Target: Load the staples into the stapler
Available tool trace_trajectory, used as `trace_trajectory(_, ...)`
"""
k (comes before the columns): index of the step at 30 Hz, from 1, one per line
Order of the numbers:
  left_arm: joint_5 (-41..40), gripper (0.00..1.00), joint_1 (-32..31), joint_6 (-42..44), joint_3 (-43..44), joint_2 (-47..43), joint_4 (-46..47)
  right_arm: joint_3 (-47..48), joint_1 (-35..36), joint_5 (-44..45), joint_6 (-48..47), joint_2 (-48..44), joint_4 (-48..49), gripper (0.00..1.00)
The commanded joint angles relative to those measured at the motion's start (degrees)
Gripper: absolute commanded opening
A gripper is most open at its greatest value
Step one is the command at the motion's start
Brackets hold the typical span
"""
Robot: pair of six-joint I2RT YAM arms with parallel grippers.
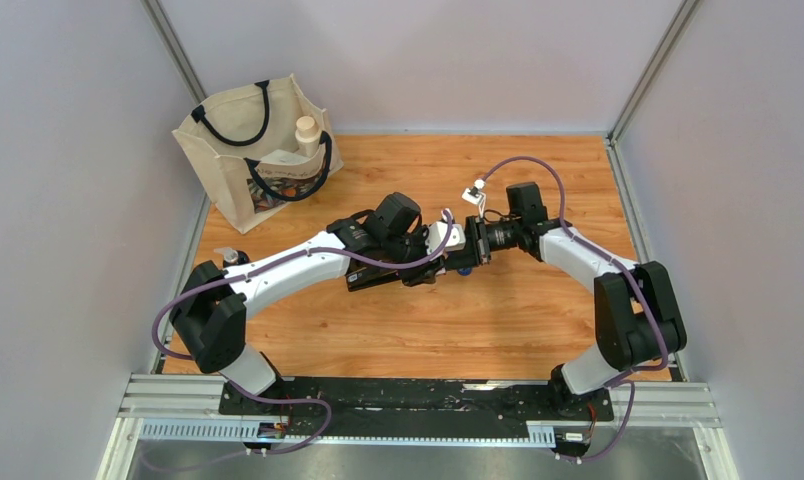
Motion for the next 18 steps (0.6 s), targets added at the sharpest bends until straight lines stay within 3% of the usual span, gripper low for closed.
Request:
trace_trajectory(1, 1.0, 0.11, -0.2, -0.7, 0.7, -1.7, 2.4, 0.4, 1.1, -3.3, 2.5, 0.4, 3.7, 0.27)
trace_trajectory(6, 1.0, 0.11, -0.2, -0.6, 0.7, -1.8, 2.3, 0.6, 1.9, -2.0, 1.3, 0.8, 2.8, 0.21)
trace_trajectory(11, 0.7, 0.11, -0.2, -0.5, 0.5, -2.0, 2.3, 2.4, 1.8, 2.6, -3.1, -0.2, -2.3, 0.0)
trace_trajectory(18, 0.9, 0.11, -0.2, -0.6, 0.2, -2.0, 2.3, 3.1, 1.7, 18.0, -11.7, -4.3, -7.9, 0.0)
